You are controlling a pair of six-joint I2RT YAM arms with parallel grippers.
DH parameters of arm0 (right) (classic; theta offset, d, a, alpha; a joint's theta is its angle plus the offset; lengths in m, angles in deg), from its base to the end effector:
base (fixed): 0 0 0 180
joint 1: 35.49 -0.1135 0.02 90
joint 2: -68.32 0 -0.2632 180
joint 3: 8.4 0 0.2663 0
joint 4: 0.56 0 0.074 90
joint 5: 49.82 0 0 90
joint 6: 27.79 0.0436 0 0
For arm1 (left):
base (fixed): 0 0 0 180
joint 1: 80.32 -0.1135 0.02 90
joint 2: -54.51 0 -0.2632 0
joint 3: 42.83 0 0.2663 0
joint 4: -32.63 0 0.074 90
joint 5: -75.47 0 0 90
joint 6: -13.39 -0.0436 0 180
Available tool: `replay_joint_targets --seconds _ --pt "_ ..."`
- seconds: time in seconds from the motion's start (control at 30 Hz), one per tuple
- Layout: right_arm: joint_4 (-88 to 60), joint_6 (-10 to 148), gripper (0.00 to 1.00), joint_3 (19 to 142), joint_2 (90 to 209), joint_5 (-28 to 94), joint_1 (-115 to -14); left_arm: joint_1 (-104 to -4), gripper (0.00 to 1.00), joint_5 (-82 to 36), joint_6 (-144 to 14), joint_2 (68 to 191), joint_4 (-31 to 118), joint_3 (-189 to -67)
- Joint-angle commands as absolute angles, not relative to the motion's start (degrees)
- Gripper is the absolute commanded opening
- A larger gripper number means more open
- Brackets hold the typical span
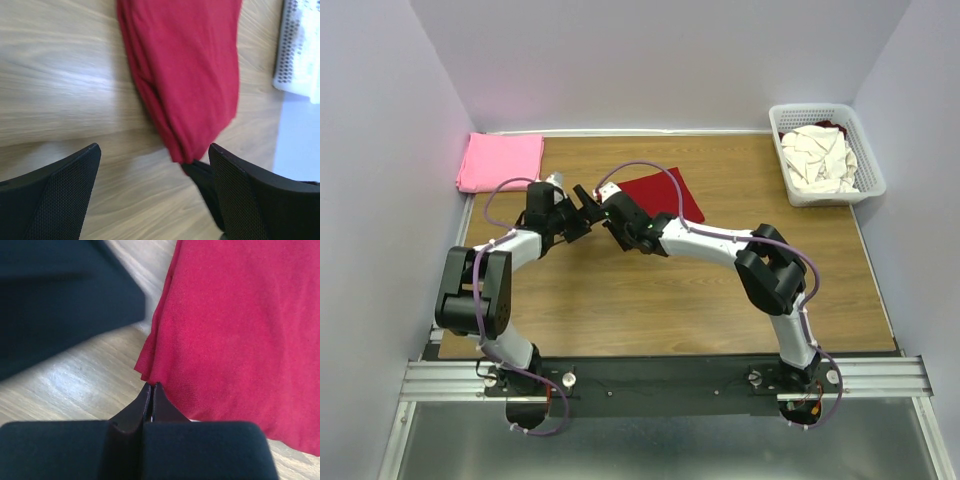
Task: Fold and stack the t-shirts
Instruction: Neatly place the folded tshirt to the corner
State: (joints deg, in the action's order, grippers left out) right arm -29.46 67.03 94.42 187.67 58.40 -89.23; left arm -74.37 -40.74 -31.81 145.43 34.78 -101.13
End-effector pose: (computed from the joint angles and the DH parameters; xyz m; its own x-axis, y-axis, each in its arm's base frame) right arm 0.2980 0.3833 0.1849 -0.4733 -0.5103 -0.7180 -0.5985 0.7844 -0.1630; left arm 0.3376 -0.0545 0.1686 -0.7223 -0.5603 -0.4054 -0.0776 0.6482 -0.7575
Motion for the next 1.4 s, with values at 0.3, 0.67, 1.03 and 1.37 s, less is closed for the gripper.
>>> replay_joint_targets --seconds 0.3,0.67,1.03,1.37 --pt "-27.03 68.71 0.01 93.04 183.55 56.44 -88.49 -67.93 0.97 -39.06 -16.58 157.25 21.84 -103.31" --pt "-26.41 69.59 0.01 92.78 182.84 55.03 -88.23 -66.96 0.75 -35.53 -13.42 163.76 19.02 -107.17" --pt "-26.50 70.03 0.15 92.25 182.58 53.45 -88.23 -67.75 0.00 -33.78 -25.27 168.68 29.48 -118.07" --pt "-32.73 72.57 0.86 85.69 172.94 55.38 -83.93 -70.21 0.00 -20.70 -51.27 174.12 57.83 -139.05"
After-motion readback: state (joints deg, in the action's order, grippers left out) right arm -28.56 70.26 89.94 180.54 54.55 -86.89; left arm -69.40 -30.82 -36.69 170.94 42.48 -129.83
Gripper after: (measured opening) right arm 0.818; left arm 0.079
